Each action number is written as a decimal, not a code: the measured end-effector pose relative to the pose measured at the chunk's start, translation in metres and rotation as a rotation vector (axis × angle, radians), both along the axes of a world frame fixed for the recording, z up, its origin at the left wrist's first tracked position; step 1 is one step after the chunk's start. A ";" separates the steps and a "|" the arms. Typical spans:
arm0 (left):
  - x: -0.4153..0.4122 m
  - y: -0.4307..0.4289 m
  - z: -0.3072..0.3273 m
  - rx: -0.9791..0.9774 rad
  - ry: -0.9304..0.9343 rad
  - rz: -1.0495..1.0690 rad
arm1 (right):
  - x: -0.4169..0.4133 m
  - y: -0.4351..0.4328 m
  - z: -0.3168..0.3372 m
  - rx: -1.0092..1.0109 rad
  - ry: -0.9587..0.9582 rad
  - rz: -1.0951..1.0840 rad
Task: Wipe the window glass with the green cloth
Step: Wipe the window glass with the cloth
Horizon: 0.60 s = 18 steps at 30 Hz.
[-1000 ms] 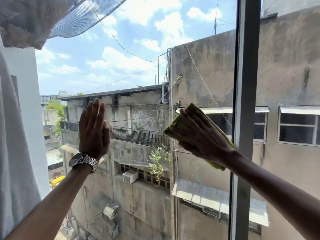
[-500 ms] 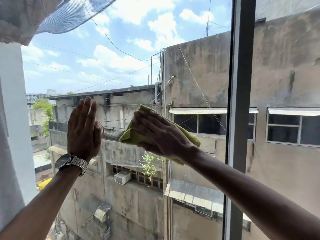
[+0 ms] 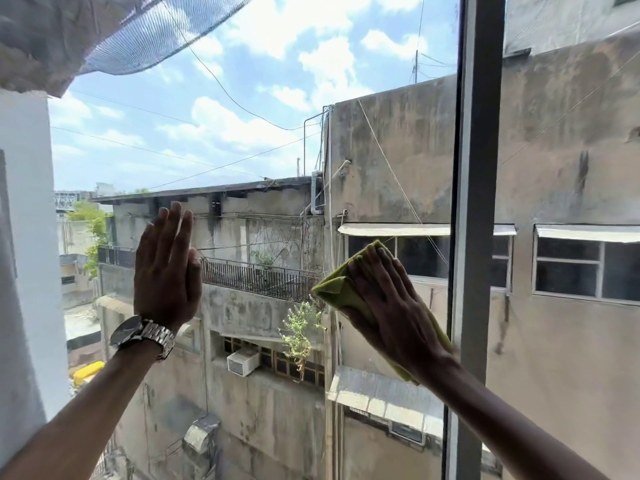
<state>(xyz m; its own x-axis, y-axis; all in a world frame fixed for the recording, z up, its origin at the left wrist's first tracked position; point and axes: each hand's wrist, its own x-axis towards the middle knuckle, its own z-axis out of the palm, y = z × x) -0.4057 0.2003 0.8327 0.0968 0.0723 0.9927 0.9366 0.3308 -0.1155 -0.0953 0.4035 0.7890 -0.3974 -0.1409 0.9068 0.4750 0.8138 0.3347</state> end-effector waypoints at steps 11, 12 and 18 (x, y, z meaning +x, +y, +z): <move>0.001 -0.002 -0.001 -0.004 0.020 -0.008 | -0.121 -0.079 0.009 -0.037 -0.022 0.002; 0.001 -0.002 -0.001 -0.006 0.020 -0.008 | -0.129 -0.084 0.014 -0.039 -0.020 -0.003; -0.001 0.001 0.000 0.095 -0.037 -0.087 | -0.161 -0.106 0.032 -0.091 0.049 -0.012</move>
